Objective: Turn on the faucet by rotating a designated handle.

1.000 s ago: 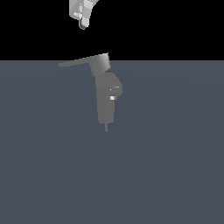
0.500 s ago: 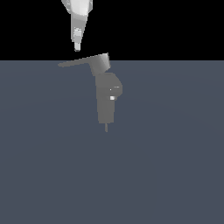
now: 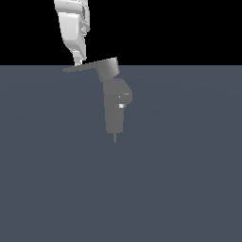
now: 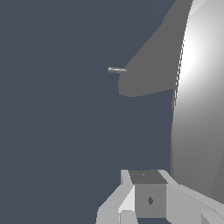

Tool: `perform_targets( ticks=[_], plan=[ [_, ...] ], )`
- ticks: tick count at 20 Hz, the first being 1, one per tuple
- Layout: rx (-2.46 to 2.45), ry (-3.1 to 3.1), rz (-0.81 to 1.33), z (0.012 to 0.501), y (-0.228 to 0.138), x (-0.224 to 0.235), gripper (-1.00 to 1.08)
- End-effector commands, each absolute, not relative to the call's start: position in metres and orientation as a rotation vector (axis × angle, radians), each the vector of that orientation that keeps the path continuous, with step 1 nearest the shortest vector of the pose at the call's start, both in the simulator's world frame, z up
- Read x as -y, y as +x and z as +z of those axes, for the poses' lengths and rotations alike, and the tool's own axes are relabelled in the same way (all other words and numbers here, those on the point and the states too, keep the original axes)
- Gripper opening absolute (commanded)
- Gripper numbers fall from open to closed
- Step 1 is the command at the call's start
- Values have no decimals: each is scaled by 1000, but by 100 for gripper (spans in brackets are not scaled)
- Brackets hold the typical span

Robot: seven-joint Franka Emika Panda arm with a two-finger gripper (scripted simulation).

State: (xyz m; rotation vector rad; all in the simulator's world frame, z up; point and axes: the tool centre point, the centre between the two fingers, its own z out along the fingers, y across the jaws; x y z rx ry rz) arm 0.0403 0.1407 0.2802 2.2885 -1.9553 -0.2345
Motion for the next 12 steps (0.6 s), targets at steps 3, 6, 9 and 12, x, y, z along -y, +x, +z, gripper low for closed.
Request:
perform_targets(
  ticks=[3,6,9,12],
  plan=[
    [1992,2234,-208,268,46,-150,-100],
    [2005,2216,-198,264,48,-152,-100],
    [2008,2211,-195,262,48,-154,-100],
    [2008,2211,-195,262,48,-154,-100]
  ],
)
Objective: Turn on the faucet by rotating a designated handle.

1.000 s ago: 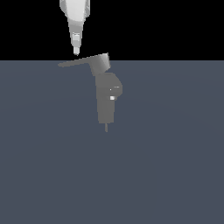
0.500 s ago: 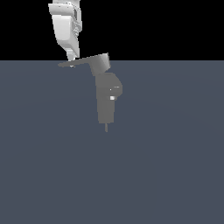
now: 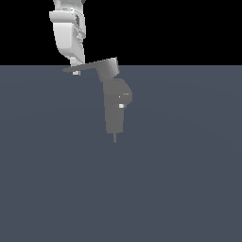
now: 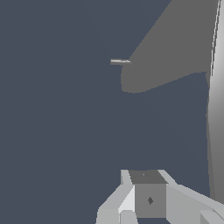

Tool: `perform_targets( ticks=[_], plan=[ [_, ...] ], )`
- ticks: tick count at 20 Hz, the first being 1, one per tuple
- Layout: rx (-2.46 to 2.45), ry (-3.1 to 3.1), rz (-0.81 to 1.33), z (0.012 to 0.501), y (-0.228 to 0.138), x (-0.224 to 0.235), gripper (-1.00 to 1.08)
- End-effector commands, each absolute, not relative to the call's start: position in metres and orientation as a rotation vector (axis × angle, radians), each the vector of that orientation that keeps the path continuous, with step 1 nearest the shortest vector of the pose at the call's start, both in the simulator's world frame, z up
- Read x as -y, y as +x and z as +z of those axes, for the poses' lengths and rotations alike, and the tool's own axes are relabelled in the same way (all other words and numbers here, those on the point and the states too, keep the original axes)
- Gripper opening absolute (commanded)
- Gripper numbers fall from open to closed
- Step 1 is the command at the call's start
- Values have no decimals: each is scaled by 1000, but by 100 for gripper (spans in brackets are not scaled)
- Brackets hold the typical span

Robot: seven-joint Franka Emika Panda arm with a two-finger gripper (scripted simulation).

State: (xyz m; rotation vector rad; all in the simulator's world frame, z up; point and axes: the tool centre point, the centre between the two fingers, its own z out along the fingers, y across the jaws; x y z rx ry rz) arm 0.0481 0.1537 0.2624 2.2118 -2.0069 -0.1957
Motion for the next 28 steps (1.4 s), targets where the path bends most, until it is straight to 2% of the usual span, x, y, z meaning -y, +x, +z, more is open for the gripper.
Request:
perform_targets(
  ticks=[1,28],
  plan=[
    [2007,2211,-195,262,48,-153,-100],
    [2007,2211,-195,276,-19,-150,-100]
  ],
)
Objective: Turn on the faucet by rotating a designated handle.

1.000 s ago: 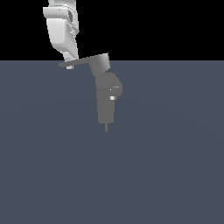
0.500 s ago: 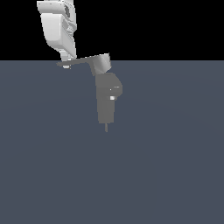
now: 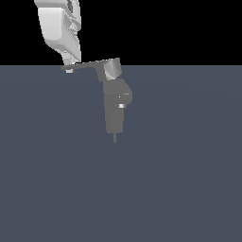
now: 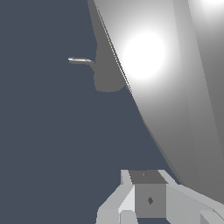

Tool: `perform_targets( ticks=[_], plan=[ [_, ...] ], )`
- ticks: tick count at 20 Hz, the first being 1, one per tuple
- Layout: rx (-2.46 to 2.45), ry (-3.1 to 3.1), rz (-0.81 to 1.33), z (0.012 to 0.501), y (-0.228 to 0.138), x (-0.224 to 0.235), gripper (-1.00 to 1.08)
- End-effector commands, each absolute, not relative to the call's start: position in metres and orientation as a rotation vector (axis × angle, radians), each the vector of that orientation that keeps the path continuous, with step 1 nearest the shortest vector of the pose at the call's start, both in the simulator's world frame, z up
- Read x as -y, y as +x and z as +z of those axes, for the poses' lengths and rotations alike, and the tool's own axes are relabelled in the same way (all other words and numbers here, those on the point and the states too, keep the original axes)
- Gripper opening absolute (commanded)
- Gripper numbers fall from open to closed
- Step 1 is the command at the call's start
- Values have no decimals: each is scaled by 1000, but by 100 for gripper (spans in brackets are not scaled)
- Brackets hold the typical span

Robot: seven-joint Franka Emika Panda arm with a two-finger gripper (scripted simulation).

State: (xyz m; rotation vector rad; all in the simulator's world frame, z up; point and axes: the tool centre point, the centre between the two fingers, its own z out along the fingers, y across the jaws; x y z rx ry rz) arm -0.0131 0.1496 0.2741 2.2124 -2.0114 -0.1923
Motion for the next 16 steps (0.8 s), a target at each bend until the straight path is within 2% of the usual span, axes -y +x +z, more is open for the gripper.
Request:
perform_targets(
  ticks=[1,16],
  plan=[
    [2007,2211,-195,276,-22,-150,-100],
    [2009,2200,-193,278,-53,-140,-100]
  ],
)
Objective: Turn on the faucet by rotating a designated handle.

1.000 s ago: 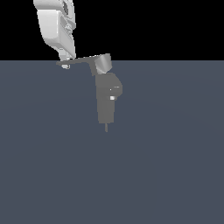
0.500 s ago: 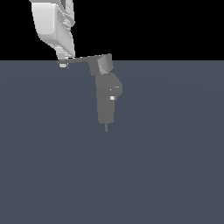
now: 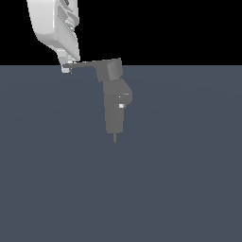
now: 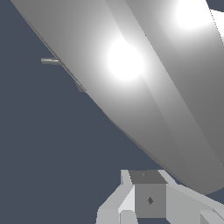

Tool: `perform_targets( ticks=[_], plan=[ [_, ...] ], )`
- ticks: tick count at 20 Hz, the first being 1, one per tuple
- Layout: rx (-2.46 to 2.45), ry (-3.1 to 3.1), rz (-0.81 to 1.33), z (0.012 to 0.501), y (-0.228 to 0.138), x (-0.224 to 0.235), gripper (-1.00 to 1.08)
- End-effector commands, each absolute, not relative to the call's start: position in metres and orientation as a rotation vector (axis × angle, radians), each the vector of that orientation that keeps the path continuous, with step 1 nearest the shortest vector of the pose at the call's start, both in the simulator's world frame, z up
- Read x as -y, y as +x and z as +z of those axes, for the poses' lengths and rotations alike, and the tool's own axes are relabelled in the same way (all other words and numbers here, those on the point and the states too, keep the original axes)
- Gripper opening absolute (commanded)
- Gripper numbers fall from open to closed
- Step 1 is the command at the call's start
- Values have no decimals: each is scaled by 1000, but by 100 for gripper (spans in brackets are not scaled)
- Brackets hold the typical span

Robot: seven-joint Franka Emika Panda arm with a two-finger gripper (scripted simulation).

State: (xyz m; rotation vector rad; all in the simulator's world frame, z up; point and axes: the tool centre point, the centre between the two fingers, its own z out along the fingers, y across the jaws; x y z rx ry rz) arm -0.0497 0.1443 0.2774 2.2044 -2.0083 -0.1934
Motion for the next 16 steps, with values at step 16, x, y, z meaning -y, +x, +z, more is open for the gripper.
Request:
perform_targets(
  ticks=[16],
  plan=[
    [2009,2206,-194,289,-89,-103,-100]
  ],
)
